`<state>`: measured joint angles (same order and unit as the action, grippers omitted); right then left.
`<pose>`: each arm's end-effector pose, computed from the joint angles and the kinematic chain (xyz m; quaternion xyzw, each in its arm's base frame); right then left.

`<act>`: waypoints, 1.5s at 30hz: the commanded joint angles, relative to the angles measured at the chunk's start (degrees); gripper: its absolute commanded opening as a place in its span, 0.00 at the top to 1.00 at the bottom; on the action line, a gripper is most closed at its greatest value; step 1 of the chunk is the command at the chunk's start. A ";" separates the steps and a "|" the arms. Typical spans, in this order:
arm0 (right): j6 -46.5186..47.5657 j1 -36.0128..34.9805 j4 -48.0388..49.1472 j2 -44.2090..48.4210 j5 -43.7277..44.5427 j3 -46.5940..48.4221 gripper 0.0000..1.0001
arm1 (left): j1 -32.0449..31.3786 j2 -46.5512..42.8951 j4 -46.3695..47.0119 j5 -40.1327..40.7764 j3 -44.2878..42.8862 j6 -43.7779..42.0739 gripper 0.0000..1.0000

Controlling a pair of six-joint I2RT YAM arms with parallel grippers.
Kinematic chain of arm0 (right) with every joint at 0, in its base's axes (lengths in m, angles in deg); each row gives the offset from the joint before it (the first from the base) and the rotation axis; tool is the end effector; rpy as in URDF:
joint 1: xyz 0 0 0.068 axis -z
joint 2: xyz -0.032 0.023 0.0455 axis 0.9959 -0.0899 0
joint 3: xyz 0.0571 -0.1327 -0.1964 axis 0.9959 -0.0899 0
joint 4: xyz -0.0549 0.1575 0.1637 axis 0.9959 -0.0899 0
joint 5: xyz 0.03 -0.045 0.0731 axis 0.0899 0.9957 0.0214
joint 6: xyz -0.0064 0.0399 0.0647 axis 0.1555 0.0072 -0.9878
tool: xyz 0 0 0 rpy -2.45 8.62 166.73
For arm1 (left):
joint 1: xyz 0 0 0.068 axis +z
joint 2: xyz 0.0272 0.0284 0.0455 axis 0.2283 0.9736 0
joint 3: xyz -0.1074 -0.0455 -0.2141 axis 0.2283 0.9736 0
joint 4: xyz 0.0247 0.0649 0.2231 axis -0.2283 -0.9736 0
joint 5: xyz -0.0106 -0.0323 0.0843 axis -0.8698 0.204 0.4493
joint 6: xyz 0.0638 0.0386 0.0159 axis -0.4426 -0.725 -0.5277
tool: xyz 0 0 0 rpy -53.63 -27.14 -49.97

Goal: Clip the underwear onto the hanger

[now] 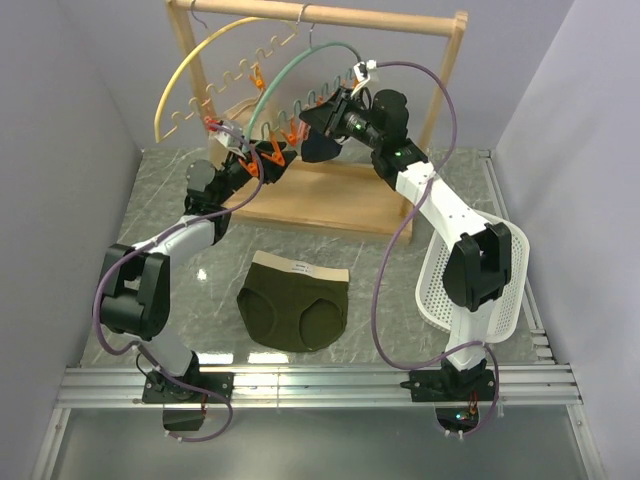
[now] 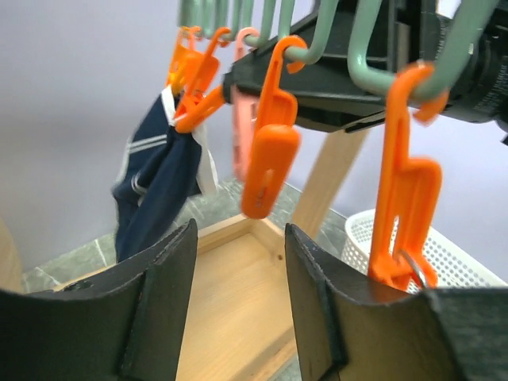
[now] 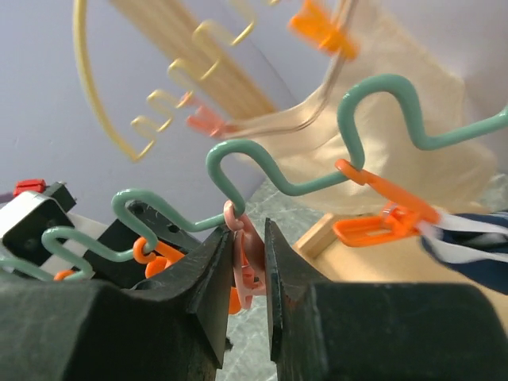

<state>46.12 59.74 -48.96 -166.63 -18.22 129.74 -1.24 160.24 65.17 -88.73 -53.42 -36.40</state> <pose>0.3940 0.2171 0.3860 -0.1100 0.6680 0.5015 0.5387 0.3444 -0.1269 0.3203 0.1833 0.5614 -0.4429 0.6746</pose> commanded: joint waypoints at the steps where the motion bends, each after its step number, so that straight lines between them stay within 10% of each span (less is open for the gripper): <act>1: -2.53 2.16 0.82 1.08 1.25 0.12 1.00 | 0.29 1.65 4.39 0.39 0.05 0.47 0.47; 9: -1.30 2.78 0.55 1.52 2.04 0.39 1.00 | 0.99 2.35 7.56 -6.37 -4.07 -0.86 0.26; 24: -1.21 2.69 0.29 -0.06 1.78 2.32 1.00 | 1.78 0.68 5.02 -9.81 -6.81 2.66 0.24; 35: -5.08 2.95 1.43 0.20 -0.42 2.15 1.00 | 2.22 8.50 2.37 -8.83 -14.80 5.13 0.61; 45: -5.08 3.04 4.33 1.17 -2.52 -0.40 1.00 | 3.54 14.30 2.53 -9.09 -19.46 11.00 0.61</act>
<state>41.29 62.34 -48.83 -166.66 -19.18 129.98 1.56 173.20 64.97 -97.04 -69.38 -29.23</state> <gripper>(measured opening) 0.233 0.379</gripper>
